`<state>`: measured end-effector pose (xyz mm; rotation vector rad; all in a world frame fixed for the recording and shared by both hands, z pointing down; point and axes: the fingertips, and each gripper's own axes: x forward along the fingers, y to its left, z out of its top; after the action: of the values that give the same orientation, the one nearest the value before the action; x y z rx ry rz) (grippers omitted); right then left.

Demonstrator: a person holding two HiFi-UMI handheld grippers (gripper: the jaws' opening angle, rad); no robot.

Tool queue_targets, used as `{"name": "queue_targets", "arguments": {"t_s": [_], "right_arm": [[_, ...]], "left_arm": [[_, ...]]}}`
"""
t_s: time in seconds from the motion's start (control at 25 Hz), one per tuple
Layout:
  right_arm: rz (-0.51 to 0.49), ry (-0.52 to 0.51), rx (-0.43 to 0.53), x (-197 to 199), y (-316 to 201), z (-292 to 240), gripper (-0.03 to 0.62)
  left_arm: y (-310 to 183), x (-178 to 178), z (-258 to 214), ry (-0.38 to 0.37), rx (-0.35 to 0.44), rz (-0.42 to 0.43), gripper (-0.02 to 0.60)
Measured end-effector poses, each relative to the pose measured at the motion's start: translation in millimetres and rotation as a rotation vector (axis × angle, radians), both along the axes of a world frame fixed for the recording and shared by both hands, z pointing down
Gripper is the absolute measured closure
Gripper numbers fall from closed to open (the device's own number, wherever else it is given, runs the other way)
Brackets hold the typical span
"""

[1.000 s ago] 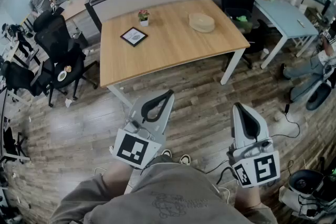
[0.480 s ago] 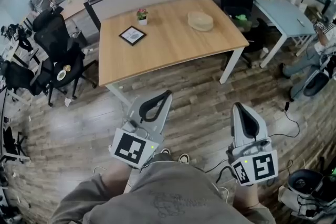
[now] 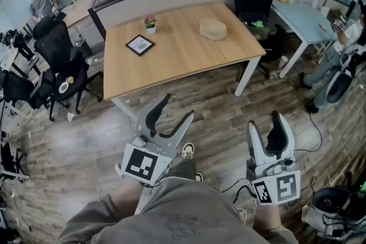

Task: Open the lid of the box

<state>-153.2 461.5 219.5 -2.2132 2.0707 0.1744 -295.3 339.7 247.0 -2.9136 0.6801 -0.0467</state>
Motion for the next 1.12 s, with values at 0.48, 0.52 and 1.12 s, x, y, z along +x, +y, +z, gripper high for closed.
{"name": "queue_targets", "arguments": {"t_s": [0.48, 0.52, 1.12], "right_arm": [[0.045, 0.067, -0.079, 38.3, -47.1, 14.0, 0.341], [0.041, 0.067, -0.088, 42.6, -55.5, 15.5, 0.341], [0.033, 0.079, -0.201, 117.6, -218.6, 18.2, 0.341]], "left_arm": [[-48.5, 35.3, -0.3, 0.011, 0.016, -0.009, 0.353], [-55.9, 37.3, -1.9, 0.014, 0.02, -0.013, 0.36], [-221.0, 103.3, -2.8, -0.016, -0.01, -0.018, 0.36]]}}
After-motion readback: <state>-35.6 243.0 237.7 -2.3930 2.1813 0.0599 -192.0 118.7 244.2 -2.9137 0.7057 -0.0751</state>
